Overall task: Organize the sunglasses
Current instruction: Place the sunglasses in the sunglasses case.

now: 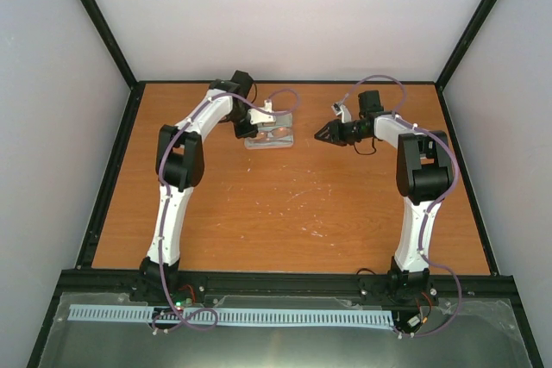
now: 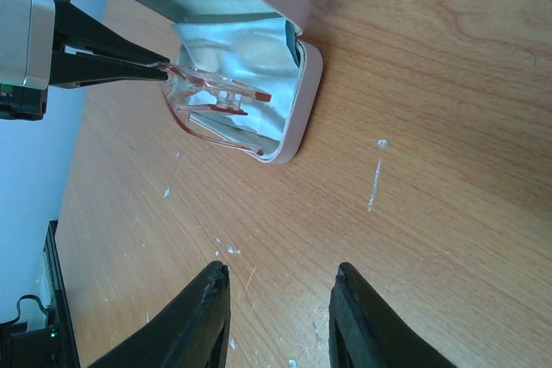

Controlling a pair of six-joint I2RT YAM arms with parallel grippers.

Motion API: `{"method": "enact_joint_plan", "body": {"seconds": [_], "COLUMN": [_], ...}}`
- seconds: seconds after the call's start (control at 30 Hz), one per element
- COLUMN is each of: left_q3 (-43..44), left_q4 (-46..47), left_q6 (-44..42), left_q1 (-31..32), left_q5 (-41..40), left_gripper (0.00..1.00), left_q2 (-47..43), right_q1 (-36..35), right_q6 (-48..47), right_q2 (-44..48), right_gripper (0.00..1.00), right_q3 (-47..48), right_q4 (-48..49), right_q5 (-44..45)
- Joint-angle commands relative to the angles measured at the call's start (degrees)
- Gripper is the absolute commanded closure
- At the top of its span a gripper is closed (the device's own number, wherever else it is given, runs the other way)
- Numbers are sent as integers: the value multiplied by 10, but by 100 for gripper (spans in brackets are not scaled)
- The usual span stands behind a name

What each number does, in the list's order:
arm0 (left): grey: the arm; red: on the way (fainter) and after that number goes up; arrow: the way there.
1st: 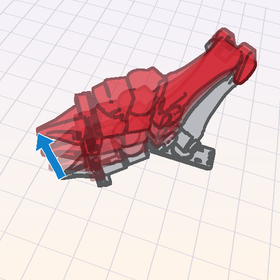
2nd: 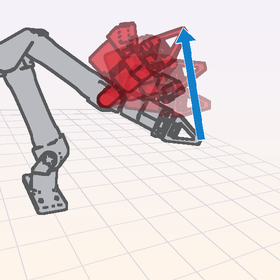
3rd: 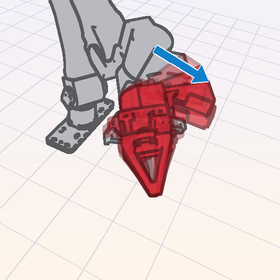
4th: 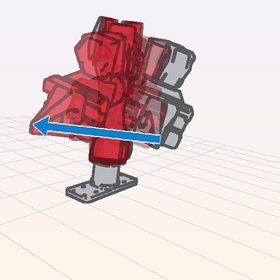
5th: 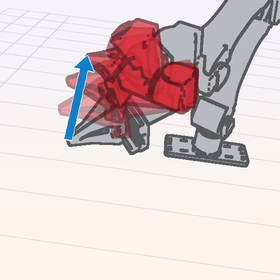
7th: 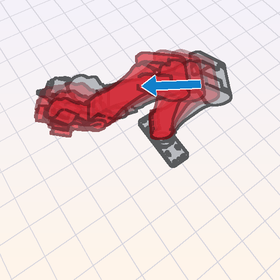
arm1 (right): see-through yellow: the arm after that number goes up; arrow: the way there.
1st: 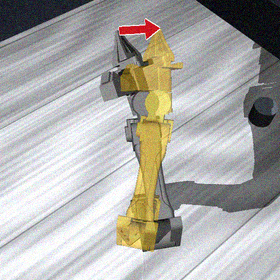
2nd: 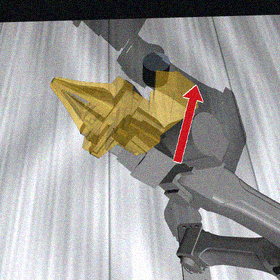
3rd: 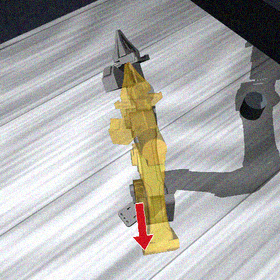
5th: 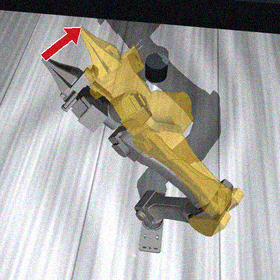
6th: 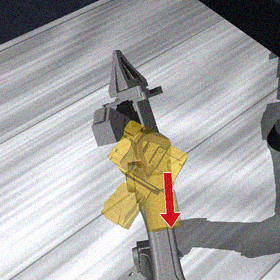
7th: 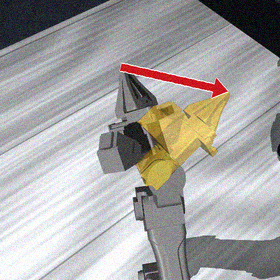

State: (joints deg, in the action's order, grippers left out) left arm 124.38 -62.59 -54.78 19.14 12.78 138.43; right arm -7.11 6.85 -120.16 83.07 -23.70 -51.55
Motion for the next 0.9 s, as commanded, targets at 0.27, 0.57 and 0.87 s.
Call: {"method": "enact_joint_plan", "body": {"seconds": [0.27, 0.57, 0.87], "left_q3": [-2, 27, 77], "left_q4": [13, 22, 29], "left_q6": [-17, 5, 29], "left_q1": [16, 17, 17], "left_q5": [-37, -34, 5], "left_gripper": [72, 52, 48], "left_q2": [0, -3, -14], "right_q1": [9, 10, 10], "right_q6": [-18, -18, -18], "right_q2": [12, 8, 6], "right_gripper": [69, 69, 68], "right_q3": [-5, 0, 5], "right_q4": [-4, -2, -4], "right_q5": [-14, -15, -18]}}
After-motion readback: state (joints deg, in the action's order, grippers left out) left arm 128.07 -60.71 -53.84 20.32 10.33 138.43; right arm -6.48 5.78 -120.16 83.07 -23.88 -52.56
